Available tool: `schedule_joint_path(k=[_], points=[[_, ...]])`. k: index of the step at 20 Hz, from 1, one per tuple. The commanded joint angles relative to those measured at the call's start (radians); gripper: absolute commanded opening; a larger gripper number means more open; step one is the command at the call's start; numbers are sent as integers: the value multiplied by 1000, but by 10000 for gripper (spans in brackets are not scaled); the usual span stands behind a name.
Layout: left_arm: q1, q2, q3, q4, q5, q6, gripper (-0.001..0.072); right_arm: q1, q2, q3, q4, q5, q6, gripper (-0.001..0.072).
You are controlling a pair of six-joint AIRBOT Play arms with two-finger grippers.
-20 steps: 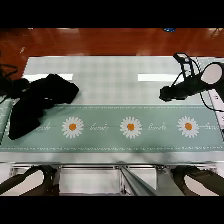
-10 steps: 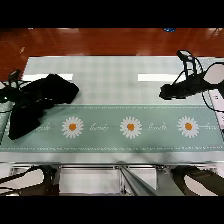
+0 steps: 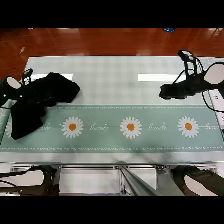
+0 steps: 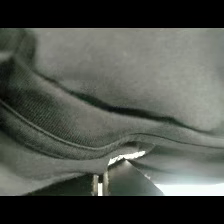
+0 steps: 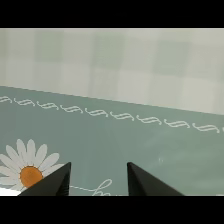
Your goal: Fold the shirts.
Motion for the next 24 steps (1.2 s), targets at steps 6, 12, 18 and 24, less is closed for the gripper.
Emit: schedule_joint_path(k=[6, 12, 18, 24], points=[[0, 84, 306, -65, -175, -9, 25, 0, 14, 1, 39, 42, -5, 409], [-1, 299, 569, -340, -155, 29, 25, 0, 183, 1, 39, 20, -5, 409], [-36, 393, 856, -575, -155, 56, 25, 0, 356, 1, 64, 22, 0, 409], [-187, 394, 1022, -610, -54, 47, 25, 0, 469, 1, 66, 25, 6, 409]])
